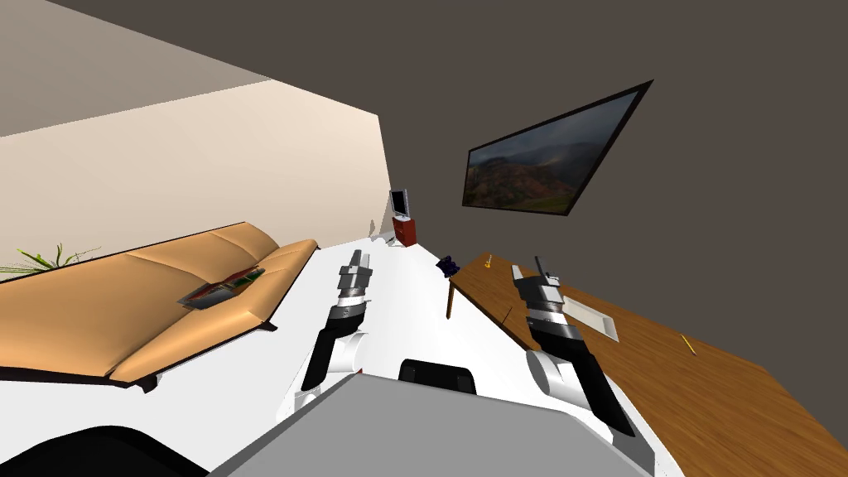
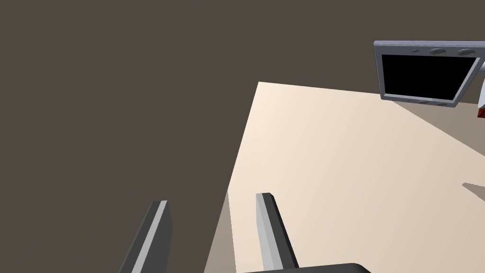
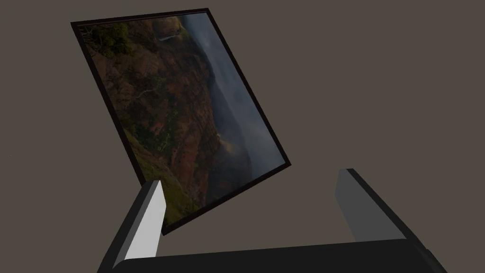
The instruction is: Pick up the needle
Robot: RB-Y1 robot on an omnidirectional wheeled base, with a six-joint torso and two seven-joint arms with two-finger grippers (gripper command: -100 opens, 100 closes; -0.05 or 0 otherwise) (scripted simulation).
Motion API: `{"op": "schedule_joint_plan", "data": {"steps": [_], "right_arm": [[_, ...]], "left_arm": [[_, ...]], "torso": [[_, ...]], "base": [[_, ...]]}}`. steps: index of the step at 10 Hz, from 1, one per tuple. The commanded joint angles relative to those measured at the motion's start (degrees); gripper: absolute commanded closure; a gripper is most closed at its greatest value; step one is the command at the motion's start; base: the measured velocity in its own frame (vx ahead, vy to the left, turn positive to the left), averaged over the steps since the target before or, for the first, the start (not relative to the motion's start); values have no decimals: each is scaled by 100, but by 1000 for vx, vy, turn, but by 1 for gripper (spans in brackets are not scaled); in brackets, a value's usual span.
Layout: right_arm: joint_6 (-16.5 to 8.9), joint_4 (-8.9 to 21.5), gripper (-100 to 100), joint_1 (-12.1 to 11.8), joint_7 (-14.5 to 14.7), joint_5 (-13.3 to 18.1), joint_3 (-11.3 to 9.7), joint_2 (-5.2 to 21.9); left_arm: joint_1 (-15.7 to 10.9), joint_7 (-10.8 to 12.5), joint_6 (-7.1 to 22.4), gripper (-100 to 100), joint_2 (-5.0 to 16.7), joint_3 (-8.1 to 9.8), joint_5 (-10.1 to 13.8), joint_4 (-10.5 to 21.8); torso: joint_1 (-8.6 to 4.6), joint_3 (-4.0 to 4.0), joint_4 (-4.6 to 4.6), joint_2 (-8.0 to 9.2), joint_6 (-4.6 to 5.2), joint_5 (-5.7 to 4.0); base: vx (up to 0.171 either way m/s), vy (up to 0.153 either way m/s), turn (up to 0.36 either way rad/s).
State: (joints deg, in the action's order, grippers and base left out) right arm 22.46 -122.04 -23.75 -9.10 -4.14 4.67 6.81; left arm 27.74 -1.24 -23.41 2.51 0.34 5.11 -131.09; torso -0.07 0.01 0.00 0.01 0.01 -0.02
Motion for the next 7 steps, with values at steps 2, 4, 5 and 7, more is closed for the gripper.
{"op": "schedule_joint_plan", "data": {"steps": [2, 4, 5, 7], "right_arm": [[-210, 160, -100, -24, -186, -341, 92, 105], [-396, 397, -100, 40, -318, -616, 150, 147], [-595, 618, -100, 107, -460, -847, 213, 181], [-805, 912, -100, 177, -612, -1141, 280, 212]], "left_arm": [[0, 0, 0, 0, 0, 0, 0, 0], [0, 0, 0, 0, 0, 0, 0, 0], [0, 0, 0, 0, 0, 0, 0, 0], [0, 0, 0, 0, 0, 0, 0, 0]], "torso": [[0, 0, 0, 1, 0, 0], [1, 1, 0, 3, -1, 0], [3, 1, 1, 2, 0, 1], [3, 1, 1, 2, 0, 1]], "base": [[-9, -9, 24], [-12, -8, 32], [-11, -8, 46], [-13, -8, 32]]}}
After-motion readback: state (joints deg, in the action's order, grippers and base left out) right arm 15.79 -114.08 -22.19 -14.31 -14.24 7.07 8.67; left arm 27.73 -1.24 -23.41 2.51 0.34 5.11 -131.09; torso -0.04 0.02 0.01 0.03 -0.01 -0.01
